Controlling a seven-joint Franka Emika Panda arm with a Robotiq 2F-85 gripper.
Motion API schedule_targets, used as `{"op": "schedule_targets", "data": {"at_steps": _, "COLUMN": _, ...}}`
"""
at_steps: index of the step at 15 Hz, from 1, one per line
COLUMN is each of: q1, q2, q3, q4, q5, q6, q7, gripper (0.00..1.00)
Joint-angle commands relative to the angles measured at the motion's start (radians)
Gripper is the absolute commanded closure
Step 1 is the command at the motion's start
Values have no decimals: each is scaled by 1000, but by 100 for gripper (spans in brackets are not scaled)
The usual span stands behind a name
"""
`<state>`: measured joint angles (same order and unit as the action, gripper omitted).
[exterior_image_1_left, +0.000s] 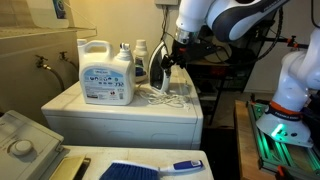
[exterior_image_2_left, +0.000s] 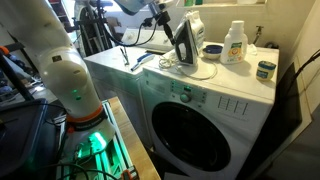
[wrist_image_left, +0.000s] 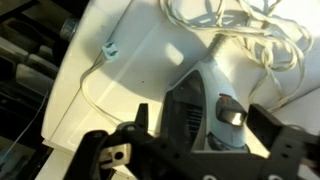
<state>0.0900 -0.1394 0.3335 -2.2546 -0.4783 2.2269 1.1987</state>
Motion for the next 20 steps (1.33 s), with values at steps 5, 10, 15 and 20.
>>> {"op": "schedule_targets", "data": {"at_steps": 5, "q1": 16, "q2": 74, "q3": -54, "q4": -6, "q5": -76, "q6": 135, "q7": 56, "gripper": 0}}
{"op": "schedule_targets", "data": {"at_steps": 10, "q1": 25, "q2": 104, "q3": -78, "q4": 8, "q5": -116, "q6": 208, "q7": 56, "gripper": 0}}
{"op": "schedule_targets", "data": {"at_steps": 15, "q1": 31, "q2": 110, "q3": -93, "q4": 5, "q5": -127, "q6": 250, "q7": 56, "gripper": 39}}
{"op": "schedule_targets", "data": {"at_steps": 20, "q1": 37, "q2": 112, "q3": -103, "q4": 3, "q5": -114, "q6": 260, "q7": 52, "gripper": 78}}
